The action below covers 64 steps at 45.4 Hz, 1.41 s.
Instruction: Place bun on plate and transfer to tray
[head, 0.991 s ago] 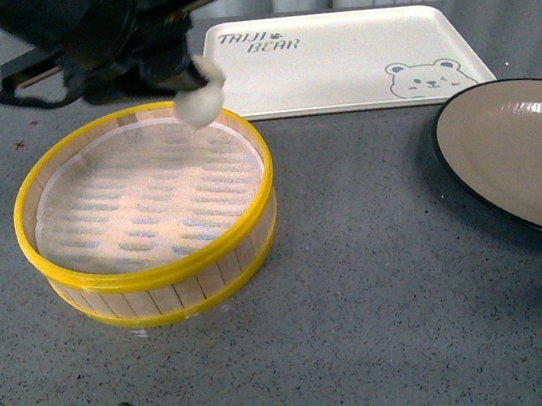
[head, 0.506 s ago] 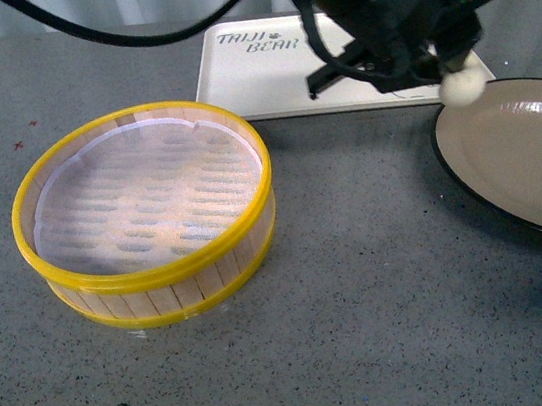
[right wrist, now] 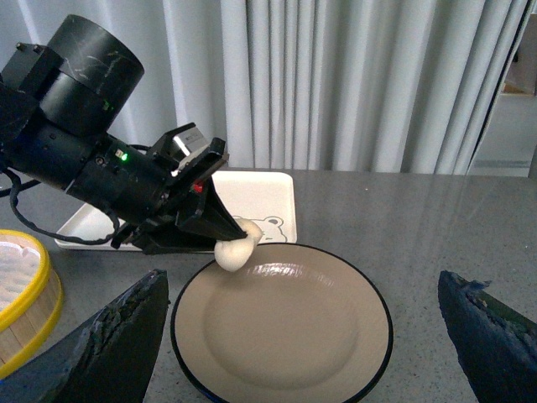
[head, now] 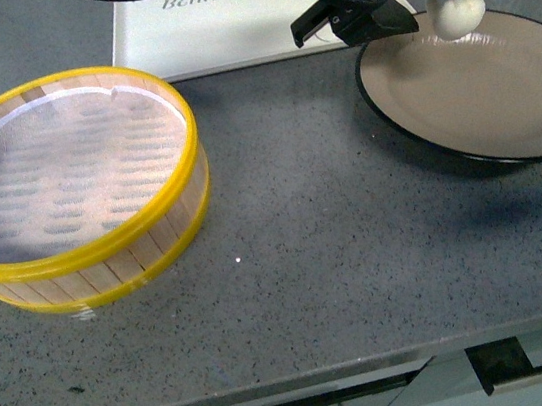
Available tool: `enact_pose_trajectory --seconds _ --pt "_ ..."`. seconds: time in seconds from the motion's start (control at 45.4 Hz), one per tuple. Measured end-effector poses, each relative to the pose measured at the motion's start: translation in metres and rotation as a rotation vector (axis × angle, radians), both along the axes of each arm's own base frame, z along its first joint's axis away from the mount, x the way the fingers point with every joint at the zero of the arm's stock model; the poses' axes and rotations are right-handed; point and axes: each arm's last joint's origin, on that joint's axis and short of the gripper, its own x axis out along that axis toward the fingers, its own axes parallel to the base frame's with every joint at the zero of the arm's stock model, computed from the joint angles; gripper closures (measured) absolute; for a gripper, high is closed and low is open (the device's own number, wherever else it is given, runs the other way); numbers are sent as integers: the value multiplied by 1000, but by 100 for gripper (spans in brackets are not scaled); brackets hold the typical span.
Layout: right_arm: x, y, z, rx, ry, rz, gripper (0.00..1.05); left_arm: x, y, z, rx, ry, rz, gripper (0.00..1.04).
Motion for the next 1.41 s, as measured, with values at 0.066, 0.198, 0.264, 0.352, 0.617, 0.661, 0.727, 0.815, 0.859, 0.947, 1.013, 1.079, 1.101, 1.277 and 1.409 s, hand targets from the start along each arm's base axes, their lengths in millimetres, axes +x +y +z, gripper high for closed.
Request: enact_pose_trajectory --seconds 0.066,0.198,0.264,0.352,0.617,0.661,0.727,0.815,0.859,0.947,1.013,1.079,1.101,1.277,1.409 --pt "0 0 0 0 0 0 9 0 -1 -2 2 5 -4 50" --pt "0 0 0 0 0 0 9 -1 0 -3 13 5 -11 22" --pt "0 0 0 0 0 0 9 -2 1 -4 28 3 -20 11" --pt "0 0 0 0 0 0 9 -2 1 -4 43 -7 -29 6" --pt "0 0 0 0 0 0 9 -4 3 -4 76 -35 -55 7" --pt "0 0 0 0 0 0 9 -5 3 -3 76 -40 -66 7" --pt "0 0 0 0 0 0 9 -5 3 -1 79 -50 -72 7" --pt "0 0 0 0 0 0 9 -6 4 2 91 -93 -85 7" --pt "0 0 0 0 0 0 9 -6 4 4 92 -113 -90 7" --pt "0 0 0 0 0 0 9 -7 3 7 59 -106 -114 7" --pt "0 0 0 0 0 0 9 -7 3 10 78 -111 -99 7" --pt "0 0 0 0 0 0 9 -6 2 13 57 -109 -91 7" --pt "0 0 0 0 0 0 9 -5 2 15 58 -116 -87 7" --pt "0 0 0 0 0 0 9 2 7 24 -5 -172 -8 7" --pt "0 0 0 0 0 0 9 14 35 33 -44 -231 100 7"
